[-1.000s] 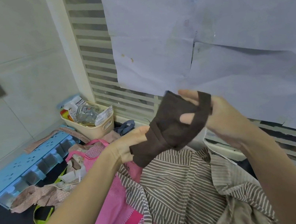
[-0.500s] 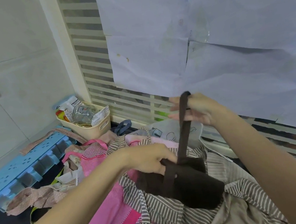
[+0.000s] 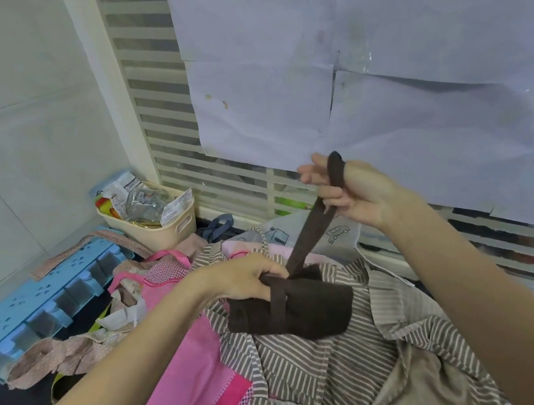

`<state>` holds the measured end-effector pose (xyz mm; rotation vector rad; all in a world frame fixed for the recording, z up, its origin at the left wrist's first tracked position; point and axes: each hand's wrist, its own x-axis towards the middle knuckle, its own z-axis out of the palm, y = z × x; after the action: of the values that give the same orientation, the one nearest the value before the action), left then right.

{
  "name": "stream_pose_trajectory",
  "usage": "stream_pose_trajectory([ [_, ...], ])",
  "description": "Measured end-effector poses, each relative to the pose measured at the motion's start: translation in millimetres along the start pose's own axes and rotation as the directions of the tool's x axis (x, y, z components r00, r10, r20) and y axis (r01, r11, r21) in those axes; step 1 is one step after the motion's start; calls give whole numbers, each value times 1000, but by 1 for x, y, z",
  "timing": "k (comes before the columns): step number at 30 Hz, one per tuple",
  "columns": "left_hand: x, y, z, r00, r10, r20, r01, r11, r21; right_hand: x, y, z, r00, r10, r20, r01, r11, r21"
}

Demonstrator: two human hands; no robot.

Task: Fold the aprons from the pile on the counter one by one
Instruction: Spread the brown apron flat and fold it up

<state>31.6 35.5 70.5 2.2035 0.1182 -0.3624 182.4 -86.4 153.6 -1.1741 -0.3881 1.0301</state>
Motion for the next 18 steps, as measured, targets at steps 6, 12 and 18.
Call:
stream_pose_trajectory([
  [6, 7, -8, -7, 888, -14, -459, -89, 975, -201, -19, 14, 13, 994, -107, 28, 99, 971, 220],
  [12, -9, -13, -11, 862, 91, -499, -215, 956, -198, -17, 38, -23, 994, -99, 38, 70, 881, 467],
  [18, -14, -5, -14, 926, 136, -351, -231, 942, -243, -7, 24, -38, 969, -161, 187, 123, 972, 199],
])
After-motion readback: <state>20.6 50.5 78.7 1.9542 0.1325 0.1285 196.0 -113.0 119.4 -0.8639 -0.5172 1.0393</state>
